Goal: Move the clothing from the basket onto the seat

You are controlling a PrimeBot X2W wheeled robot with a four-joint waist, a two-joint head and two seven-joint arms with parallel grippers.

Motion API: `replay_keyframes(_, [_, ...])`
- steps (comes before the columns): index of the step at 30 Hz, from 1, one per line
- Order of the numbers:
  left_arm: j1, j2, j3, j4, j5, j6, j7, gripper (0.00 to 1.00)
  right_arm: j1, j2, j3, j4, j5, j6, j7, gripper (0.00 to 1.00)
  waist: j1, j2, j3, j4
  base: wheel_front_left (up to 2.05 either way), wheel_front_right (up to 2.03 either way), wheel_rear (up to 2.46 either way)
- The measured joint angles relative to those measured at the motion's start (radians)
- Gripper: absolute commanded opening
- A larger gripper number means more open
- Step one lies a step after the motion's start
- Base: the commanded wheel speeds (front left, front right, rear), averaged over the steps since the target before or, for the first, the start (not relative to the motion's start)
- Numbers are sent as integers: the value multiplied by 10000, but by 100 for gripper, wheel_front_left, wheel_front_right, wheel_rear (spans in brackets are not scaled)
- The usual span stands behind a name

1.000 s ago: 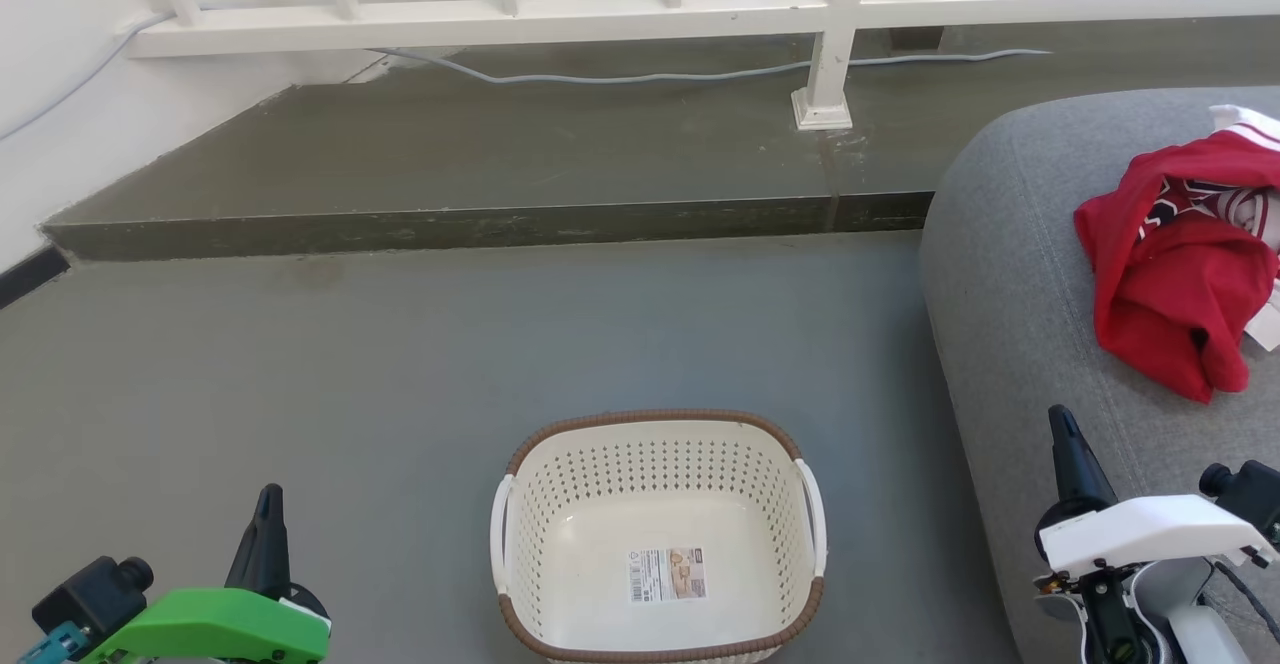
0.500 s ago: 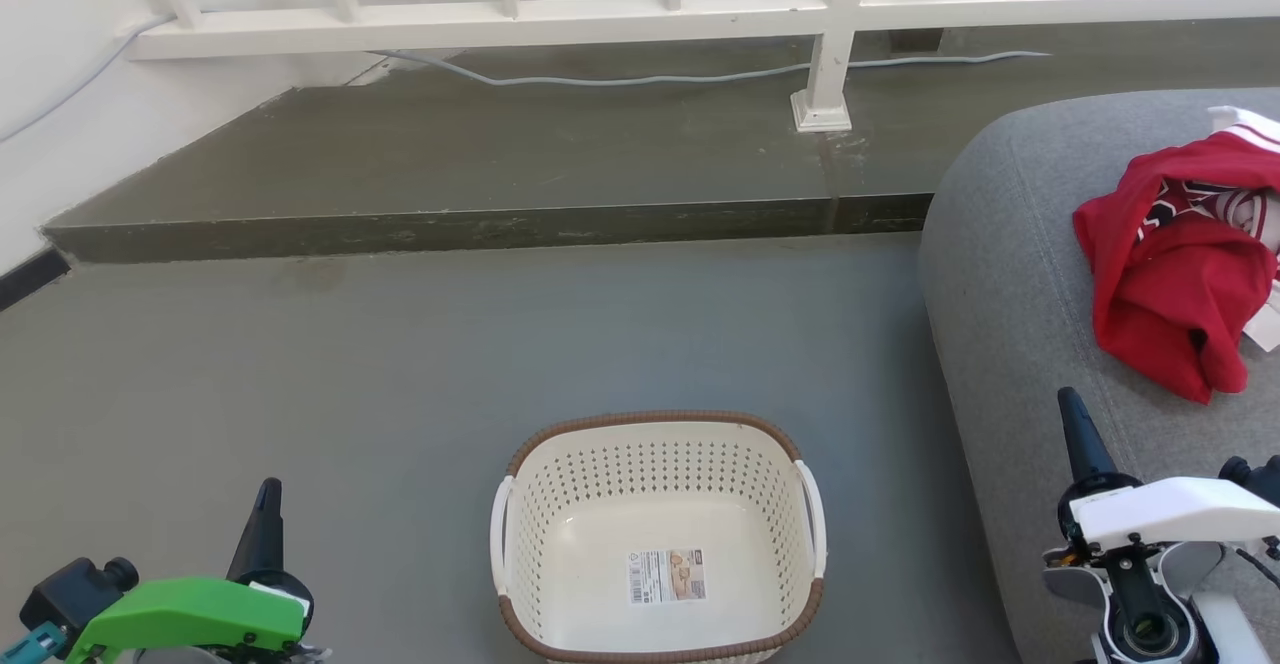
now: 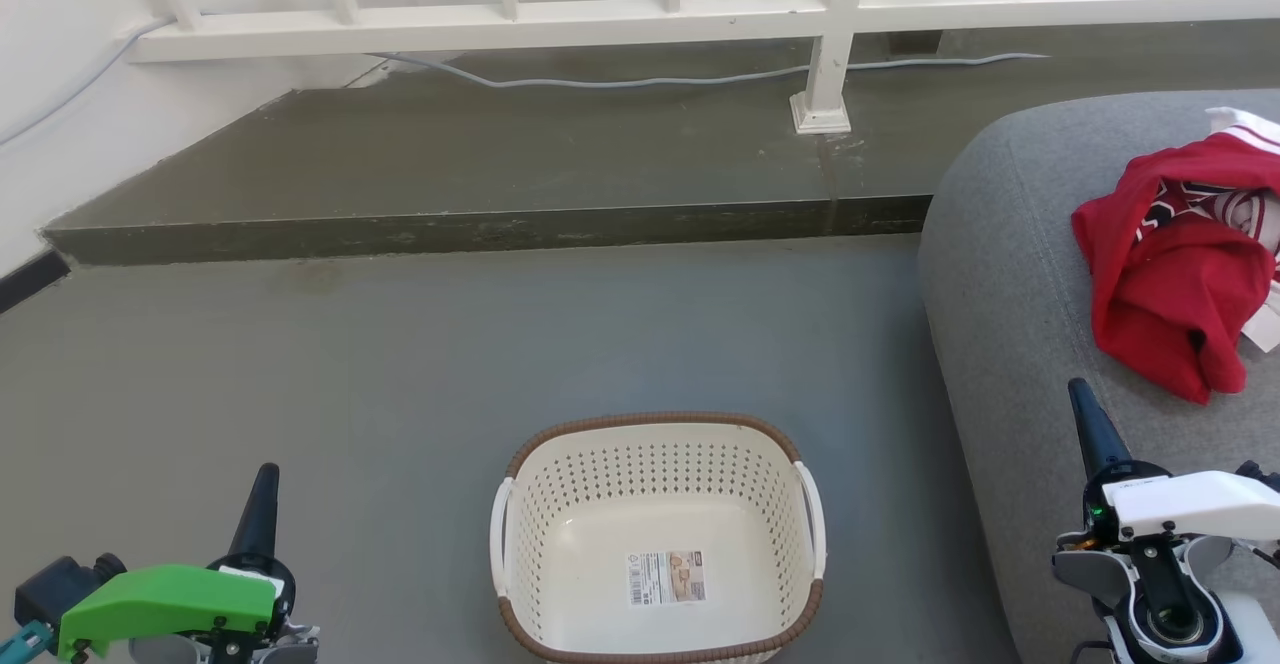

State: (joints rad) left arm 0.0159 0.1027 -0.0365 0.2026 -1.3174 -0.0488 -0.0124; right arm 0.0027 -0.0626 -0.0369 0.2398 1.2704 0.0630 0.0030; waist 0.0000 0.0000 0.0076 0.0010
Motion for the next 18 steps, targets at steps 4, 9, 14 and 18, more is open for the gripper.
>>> replay_keyframes(4, [-21, -48, 67, 121, -479, -86, 119, 0, -71, 4, -123, 67, 508, 105, 153, 0, 0, 0, -8, -2, 0, 0, 0])
replay_keyframes(9, [-211, -155, 176, 180, -1095, -222, 238, 0, -217, 10, -236, 121, 1168, 207, 267, 0, 0, 0, -17, -4, 0, 0, 0])
replay_keyframes(14, [-258, -174, 334, 316, -1693, -318, 397, 0, -268, 15, -360, 219, 1829, 274, 451, 0, 0, 0, -26, -6, 0, 0, 0])
replay_keyframes(18, [-402, -213, 395, 426, -2211, -435, 537, 0, -408, 17, -472, 261, 2336, 357, 568, 0, 0, 0, -33, -8, 0, 0, 0])
